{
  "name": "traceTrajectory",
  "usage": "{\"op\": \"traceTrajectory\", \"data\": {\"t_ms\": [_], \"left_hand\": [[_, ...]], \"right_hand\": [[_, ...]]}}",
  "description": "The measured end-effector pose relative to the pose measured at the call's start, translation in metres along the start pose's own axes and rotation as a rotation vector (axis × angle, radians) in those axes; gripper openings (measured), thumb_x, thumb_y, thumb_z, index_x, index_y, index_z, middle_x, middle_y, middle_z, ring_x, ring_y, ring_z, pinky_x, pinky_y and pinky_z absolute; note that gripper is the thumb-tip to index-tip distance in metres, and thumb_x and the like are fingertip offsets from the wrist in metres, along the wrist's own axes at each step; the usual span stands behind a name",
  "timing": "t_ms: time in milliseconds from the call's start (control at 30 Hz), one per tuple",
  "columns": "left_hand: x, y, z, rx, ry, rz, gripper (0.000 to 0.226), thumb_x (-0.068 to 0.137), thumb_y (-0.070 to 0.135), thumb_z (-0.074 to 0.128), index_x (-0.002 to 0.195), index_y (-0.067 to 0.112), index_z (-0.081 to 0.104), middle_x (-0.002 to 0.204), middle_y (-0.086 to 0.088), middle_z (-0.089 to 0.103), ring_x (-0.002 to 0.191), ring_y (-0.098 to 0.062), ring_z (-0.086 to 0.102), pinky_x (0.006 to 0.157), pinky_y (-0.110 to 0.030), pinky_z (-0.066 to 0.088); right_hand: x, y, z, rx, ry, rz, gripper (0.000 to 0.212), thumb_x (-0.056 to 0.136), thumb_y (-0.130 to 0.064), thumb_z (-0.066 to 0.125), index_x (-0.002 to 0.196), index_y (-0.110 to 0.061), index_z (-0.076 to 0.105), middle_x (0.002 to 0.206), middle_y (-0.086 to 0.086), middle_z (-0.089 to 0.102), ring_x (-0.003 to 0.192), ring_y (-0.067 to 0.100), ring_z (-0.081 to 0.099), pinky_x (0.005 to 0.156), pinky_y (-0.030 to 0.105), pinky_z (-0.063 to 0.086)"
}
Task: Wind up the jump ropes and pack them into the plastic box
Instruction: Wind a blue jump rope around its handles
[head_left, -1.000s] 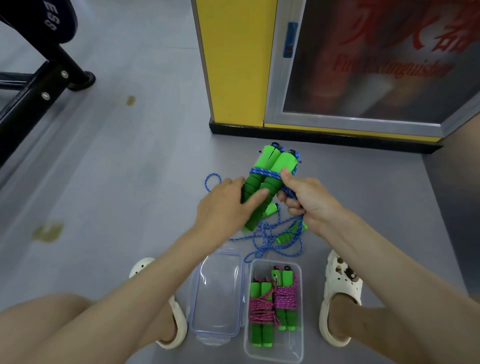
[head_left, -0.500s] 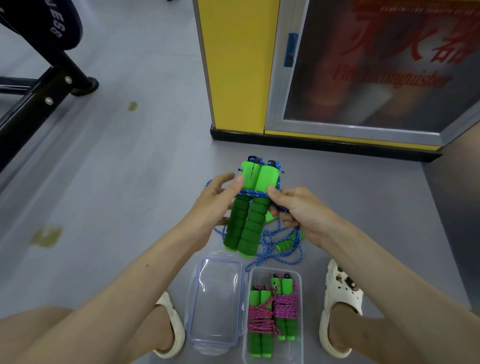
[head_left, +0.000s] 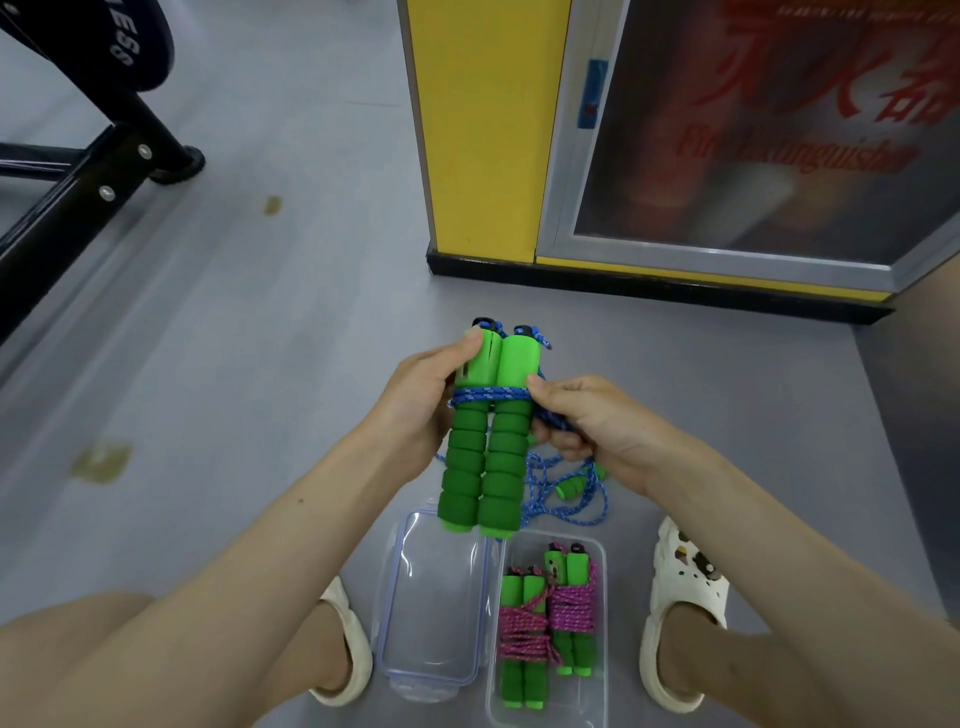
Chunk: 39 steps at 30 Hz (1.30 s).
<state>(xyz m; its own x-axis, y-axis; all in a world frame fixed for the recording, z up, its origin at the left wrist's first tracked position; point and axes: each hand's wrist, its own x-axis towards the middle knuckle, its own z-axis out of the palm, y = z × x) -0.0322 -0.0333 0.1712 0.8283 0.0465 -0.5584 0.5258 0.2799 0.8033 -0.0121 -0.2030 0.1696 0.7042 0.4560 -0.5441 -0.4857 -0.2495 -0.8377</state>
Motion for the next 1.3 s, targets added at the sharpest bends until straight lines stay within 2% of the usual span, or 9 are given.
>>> {"op": "traceTrajectory", "data": {"t_ms": [100,167,467,667,800,900,1000,1200,1300], "left_hand": [[0.000,0.003,-0.004,-0.019,-0.078,-0.024,0.052,0.087,0.039,0.058,0.121,0.000,0.062,0.124,-0.023,0.060,0.110,-0.035,0.059,0.100,-0.043,0.047],[-0.001,0.005,-0.006,-0.017,-0.104,-0.023,0.053,0.087,0.036,0.058,0.124,-0.001,0.060,0.130,-0.025,0.055,0.114,-0.036,0.055,0.105,-0.046,0.042],[-0.004,0.008,-0.006,-0.047,-0.067,-0.017,0.039,0.092,0.027,0.053,0.113,-0.005,0.064,0.107,-0.022,0.068,0.085,-0.028,0.068,0.072,-0.031,0.059],[-0.006,0.008,-0.005,-0.084,-0.104,-0.027,0.037,0.094,0.031,0.050,0.110,0.001,0.065,0.101,-0.015,0.071,0.086,-0.023,0.070,0.074,-0.030,0.058],[-0.006,0.009,-0.005,-0.132,-0.126,-0.055,0.045,0.092,0.038,0.049,0.114,0.002,0.063,0.111,-0.016,0.069,0.097,-0.026,0.067,0.085,-0.036,0.054],[-0.007,0.008,-0.004,-0.117,-0.082,-0.057,0.037,0.093,0.034,0.051,0.107,0.003,0.066,0.104,-0.015,0.070,0.090,-0.026,0.068,0.085,-0.039,0.055],[-0.009,0.008,0.000,-0.100,-0.050,-0.048,0.035,0.095,0.032,0.050,0.101,0.002,0.067,0.096,-0.016,0.072,0.082,-0.026,0.070,0.078,-0.038,0.057],[-0.008,0.007,0.001,-0.054,0.003,-0.046,0.034,0.095,0.031,0.052,0.103,0.002,0.067,0.093,-0.014,0.073,0.080,-0.025,0.070,0.079,-0.039,0.057],[-0.006,0.004,-0.003,-0.011,-0.046,-0.092,0.046,0.094,0.044,0.049,0.113,0.005,0.065,0.111,-0.015,0.069,0.097,-0.027,0.068,0.090,-0.040,0.053]], "right_hand": [[0.000,-0.001,-0.003,0.041,0.004,0.001,0.036,0.095,-0.032,0.051,0.069,-0.010,0.060,0.055,0.002,0.053,0.038,0.005,0.030,0.038,0.016,0.021],[-0.001,-0.002,-0.005,0.032,0.012,-0.009,0.037,0.095,-0.032,0.052,0.067,-0.010,0.062,0.055,0.003,0.053,0.038,0.006,0.029,0.038,0.016,0.022],[-0.001,-0.003,0.001,0.040,-0.027,-0.024,0.033,0.094,-0.031,0.054,0.072,-0.008,0.062,0.059,0.004,0.055,0.041,0.007,0.029,0.040,0.016,0.024],[-0.001,-0.003,0.001,0.048,0.010,-0.026,0.031,0.094,-0.029,0.054,0.073,-0.008,0.062,0.057,0.002,0.053,0.041,0.006,0.028,0.040,0.016,0.022],[-0.002,-0.004,0.001,0.021,0.022,-0.033,0.031,0.094,-0.030,0.055,0.077,-0.005,0.063,0.058,0.003,0.054,0.041,0.007,0.028,0.041,0.017,0.022],[-0.001,-0.002,0.002,0.011,0.018,-0.029,0.033,0.093,-0.031,0.055,0.076,-0.004,0.063,0.059,0.004,0.055,0.041,0.007,0.029,0.042,0.017,0.023],[0.000,-0.001,0.004,0.031,0.006,-0.018,0.034,0.093,-0.031,0.055,0.079,-0.001,0.063,0.059,0.004,0.055,0.040,0.006,0.029,0.040,0.016,0.025],[0.003,0.003,0.005,0.056,-0.005,-0.003,0.033,0.094,-0.029,0.054,0.075,-0.003,0.062,0.056,0.002,0.055,0.040,0.006,0.029,0.040,0.016,0.025],[0.003,0.005,0.005,0.067,0.022,0.000,0.031,0.094,-0.028,0.054,0.078,-0.003,0.063,0.056,0.001,0.055,0.039,0.006,0.029,0.039,0.016,0.025]]}}
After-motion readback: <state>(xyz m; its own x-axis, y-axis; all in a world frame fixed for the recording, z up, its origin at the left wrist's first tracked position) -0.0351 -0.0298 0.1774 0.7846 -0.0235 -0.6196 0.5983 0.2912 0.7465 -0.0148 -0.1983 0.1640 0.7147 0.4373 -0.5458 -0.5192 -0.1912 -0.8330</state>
